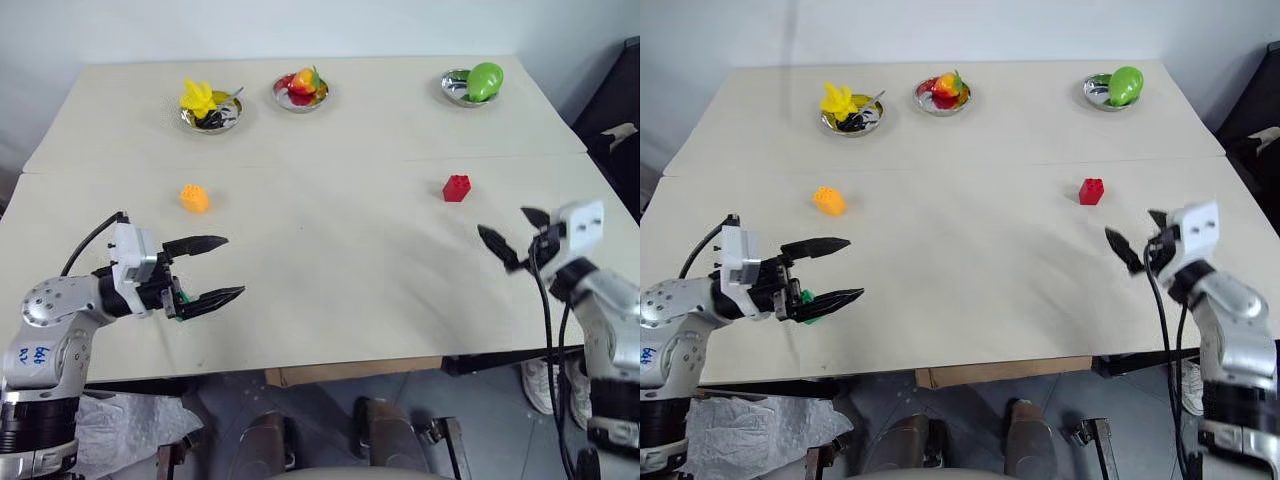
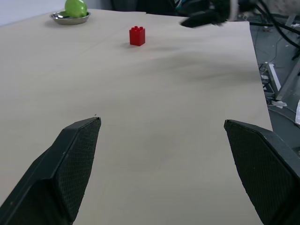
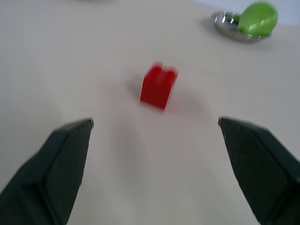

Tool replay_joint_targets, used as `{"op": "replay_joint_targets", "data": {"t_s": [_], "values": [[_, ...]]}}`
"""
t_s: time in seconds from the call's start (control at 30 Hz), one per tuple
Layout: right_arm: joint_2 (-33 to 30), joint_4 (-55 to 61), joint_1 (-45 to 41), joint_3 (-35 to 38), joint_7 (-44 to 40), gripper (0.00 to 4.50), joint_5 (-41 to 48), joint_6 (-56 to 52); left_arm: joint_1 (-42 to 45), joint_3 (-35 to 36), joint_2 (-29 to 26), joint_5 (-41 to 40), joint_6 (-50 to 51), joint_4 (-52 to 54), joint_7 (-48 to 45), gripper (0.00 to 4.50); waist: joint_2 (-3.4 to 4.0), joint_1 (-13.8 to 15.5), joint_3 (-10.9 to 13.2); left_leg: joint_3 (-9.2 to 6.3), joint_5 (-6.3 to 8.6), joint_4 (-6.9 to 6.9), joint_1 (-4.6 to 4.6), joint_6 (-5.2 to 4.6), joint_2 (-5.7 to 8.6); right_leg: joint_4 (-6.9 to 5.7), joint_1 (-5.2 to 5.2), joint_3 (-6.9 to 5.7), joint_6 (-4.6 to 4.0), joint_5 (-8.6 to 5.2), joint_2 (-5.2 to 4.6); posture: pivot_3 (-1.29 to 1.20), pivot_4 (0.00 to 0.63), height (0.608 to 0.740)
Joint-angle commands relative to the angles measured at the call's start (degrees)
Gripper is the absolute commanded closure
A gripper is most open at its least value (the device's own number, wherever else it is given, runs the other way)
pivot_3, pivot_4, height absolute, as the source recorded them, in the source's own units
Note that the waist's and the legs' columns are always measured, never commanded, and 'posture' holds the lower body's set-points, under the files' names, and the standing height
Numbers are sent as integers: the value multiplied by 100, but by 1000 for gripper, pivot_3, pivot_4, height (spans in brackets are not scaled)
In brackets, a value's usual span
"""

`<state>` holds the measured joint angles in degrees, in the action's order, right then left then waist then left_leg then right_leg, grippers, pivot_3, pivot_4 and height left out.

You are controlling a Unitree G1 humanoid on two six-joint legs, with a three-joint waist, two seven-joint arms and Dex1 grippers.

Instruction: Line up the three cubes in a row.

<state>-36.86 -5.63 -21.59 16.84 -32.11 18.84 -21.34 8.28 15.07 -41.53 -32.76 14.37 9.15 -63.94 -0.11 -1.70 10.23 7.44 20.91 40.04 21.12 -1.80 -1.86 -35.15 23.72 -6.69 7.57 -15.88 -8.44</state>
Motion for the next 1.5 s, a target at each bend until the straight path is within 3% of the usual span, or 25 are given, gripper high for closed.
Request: {"op": "replay_joint_targets", "data": {"t_s": [0.03,0.23,0.5,0.6,0.83,1.23,1.37,1.5], "values": [[87,-270,-849,-320,773,0,-380,-796,-16,-98,-34,-69,-5,244,-77,17,0,-6,0,0,0,0,4,1,1,0,3,0,-1,0,0,0,150,740],[562,-1616,-2237,-559,1693,0,-895,-671,20,-172,-87,11,-83,208,-88,17,0,12,0,1,0,0,13,0,6,2,7,-3,-1,0,-1,0,150,740],[910,-3303,-3031,-698,2332,0,-1290,-187,-108,-15,-173,22,-136,370,-19,17,2,-22,1,23,1,-7,18,0,9,8,7,-9,-1,-1,1,0,150,740],[1049,-3281,-2985,-782,2095,601,-1213,-238,-219,66,-216,4,-144,456,22,0,2,-52,1,28,1,-7,17,0,6,9,7,-7,0,-1,3,0,150,740],[1080,-3217,-2902,-728,1949,2927,-1188,-177,-289,86,-216,26,-174,501,67,0,2,-51,1,28,1,-7,17,0,3,10,6,-5,0,-1,4,0,150,740],[1030,-3233,-2926,-640,1718,2927,-1095,-169,-266,42,-204,68,-202,514,103,0,2,-65,1,28,1,-8,16,0,3,10,6,-5,0,-1,4,0,150,740],[1057,-3193,-2923,-622,1687,2077,-1085,-64,-215,15,-189,86,-218,486,129,0,3,-71,2,29,1,-9,16,0,3,10,6,-5,0,-1,4,0,150,740],[1029,-3172,-2960,-687,1653,650,-1162,44,-191,4,-188,96,-216,460,134,0,4,-74,2,28,1,-9,16,0,3,11,7,-5,0,-1,4,0,150,740]]}}
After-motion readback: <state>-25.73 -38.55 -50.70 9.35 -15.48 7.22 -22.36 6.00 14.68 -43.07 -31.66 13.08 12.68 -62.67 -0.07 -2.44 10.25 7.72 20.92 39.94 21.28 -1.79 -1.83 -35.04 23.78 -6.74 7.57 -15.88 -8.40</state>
